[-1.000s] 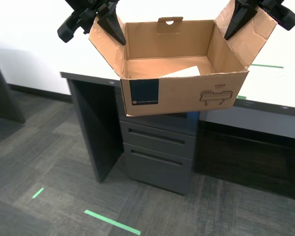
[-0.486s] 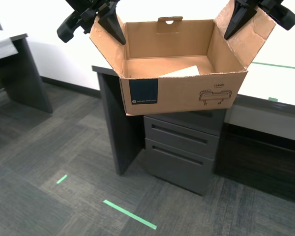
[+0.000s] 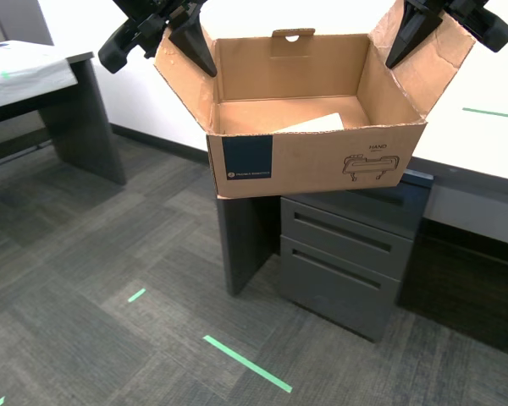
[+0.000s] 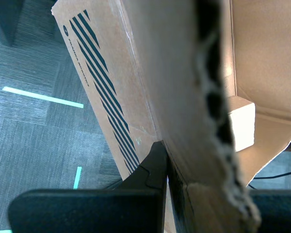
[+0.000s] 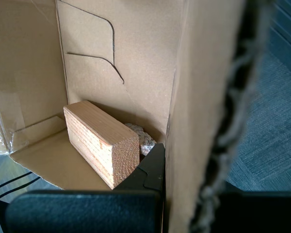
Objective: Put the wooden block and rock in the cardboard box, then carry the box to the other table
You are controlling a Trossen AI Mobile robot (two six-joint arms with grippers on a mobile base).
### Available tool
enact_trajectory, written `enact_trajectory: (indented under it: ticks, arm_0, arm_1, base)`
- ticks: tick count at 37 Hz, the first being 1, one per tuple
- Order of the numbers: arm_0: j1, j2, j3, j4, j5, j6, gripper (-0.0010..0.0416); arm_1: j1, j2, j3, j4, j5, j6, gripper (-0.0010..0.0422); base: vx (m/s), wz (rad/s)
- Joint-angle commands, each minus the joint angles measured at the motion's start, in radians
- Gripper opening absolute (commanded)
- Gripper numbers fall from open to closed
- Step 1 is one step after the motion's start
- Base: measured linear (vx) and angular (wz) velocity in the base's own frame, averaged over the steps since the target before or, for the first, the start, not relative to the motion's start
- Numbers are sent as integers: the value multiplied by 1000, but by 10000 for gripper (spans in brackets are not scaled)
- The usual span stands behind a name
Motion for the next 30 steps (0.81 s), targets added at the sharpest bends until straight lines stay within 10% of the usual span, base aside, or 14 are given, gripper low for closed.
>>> enact_trajectory:
  ticks: [1,30]
  arm_0:
    - [4,-1,2,3,-34,7,-1]
    - [6,-1,2,5,-34,87,-1]
  arm_1:
    - [-4,-1,3,16,30,34,-1]
    - [1,-1,3,-1,30,174,-1]
  base:
    - [2,247]
    - [5,306]
